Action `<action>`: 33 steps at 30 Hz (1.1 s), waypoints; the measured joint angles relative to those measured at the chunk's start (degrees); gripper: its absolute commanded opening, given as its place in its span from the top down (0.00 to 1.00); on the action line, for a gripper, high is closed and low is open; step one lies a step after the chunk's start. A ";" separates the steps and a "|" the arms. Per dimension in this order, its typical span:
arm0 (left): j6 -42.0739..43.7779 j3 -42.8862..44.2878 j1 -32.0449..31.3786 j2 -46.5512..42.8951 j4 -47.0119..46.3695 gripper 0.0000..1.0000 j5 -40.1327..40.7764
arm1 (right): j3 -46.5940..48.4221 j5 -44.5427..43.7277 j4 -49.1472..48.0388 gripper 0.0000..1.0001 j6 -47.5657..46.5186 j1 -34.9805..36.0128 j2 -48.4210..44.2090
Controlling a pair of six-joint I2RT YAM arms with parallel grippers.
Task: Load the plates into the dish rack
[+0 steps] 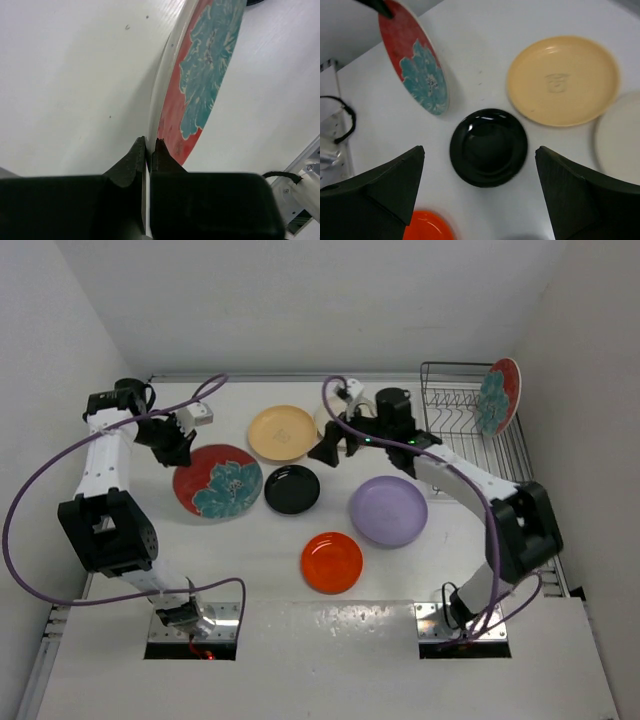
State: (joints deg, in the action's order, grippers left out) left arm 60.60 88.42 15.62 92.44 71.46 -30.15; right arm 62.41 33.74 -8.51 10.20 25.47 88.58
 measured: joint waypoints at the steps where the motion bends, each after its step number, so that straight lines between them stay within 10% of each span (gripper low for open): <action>1: 0.02 0.00 -0.76 -0.22 0.28 1.00 -0.24 | 1.27 0.13 0.00 0.09 0.63 1.49 2.56; 13: -1.84 3.78 -8.52 -1.79 3.17 1.00 -6.64 | 18.27 0.35 -3.87 0.17 4.04 14.51 23.10; 15: -2.32 5.18 -8.57 -1.86 3.04 1.00 -7.74 | 18.27 0.39 -4.90 0.28 4.66 14.91 23.43; 19: -2.84 7.08 -8.57 -1.86 2.89 1.00 -9.70 | 18.38 -0.59 -6.36 0.94 5.33 15.43 24.28; 23: -5.33 8.15 -8.46 -1.75 3.13 1.00 -10.54 | 17.35 -0.33 -8.44 1.00 5.68 15.23 24.50; 27: -10.78 8.31 -8.63 -1.66 -0.11 0.44 -10.27 | 15.08 -3.37 -9.53 1.00 7.08 15.19 22.53; 28: -12.79 8.68 -8.70 -1.57 -1.79 0.07 -10.43 | 14.73 -4.70 -8.41 1.00 7.21 15.17 21.77; 33: -23.58 10.73 -7.89 -1.49 -10.38 0.00 -8.55 | 13.18 -12.04 -1.25 1.00 8.31 12.96 17.94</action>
State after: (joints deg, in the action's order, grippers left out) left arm 37.01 99.15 7.73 90.96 61.08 -38.70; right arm 75.59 21.69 -9.76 18.50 38.44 106.52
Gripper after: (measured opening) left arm 0.996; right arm 0.079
